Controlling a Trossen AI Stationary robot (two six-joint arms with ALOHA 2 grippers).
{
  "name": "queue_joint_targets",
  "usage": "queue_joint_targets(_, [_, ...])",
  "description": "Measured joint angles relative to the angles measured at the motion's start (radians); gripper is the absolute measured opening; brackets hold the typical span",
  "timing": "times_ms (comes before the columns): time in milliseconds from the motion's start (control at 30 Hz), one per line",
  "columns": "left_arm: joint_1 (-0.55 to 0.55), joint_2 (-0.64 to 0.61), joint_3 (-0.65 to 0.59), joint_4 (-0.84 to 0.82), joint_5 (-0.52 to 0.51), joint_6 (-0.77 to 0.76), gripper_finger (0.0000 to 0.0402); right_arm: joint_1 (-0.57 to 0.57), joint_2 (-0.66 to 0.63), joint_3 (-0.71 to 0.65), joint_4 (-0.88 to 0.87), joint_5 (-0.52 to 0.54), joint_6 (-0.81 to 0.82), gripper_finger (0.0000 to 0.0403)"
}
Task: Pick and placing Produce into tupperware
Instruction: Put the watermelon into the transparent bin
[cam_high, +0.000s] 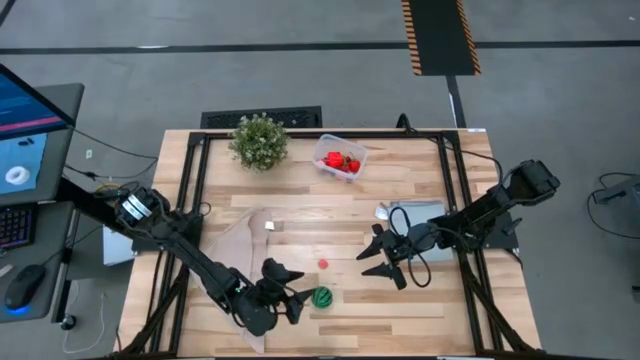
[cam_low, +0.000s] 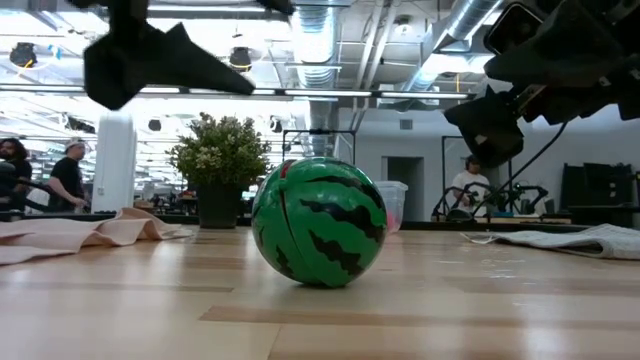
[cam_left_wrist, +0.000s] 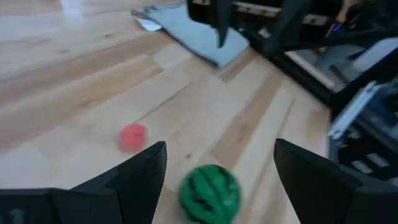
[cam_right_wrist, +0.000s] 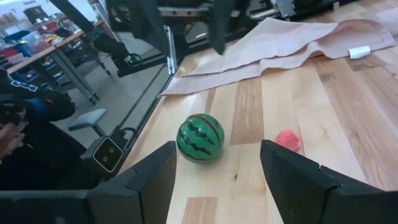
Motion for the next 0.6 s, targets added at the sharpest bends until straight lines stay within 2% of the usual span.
queue_joint_targets(100, [-0.019, 0.0, 0.004, 0.021, 0.008, -0.04, 0.0286, 0.0, 0.0, 0.0, -0.003, 0.0, 0.0, 0.0256])
queue_joint_targets(200, [-0.028, 0.0, 0.003, 0.037, 0.086, -0.089, 0.0286, 0.0, 0.0, 0.0, -0.007, 0.0, 0.0, 0.0256])
queue_joint_targets(300, [-0.025, 0.001, 0.003, 0.017, 0.063, -0.222, 0.0286, 0.0, 0.0, 0.0, -0.01, 0.0, 0.0, 0.0256])
queue_joint_targets(467, [-0.007, 0.069, 0.043, 0.077, 0.051, -0.222, 0.0291, 0.0, 0.0, 0.0, -0.014, 0.0, 0.0, 0.0256])
queue_joint_targets(600, [-0.008, 0.125, 0.134, -0.058, 0.049, -0.275, 0.0323, 0.0, 0.0, 0.0, -0.017, 0.0, 0.0, 0.0256])
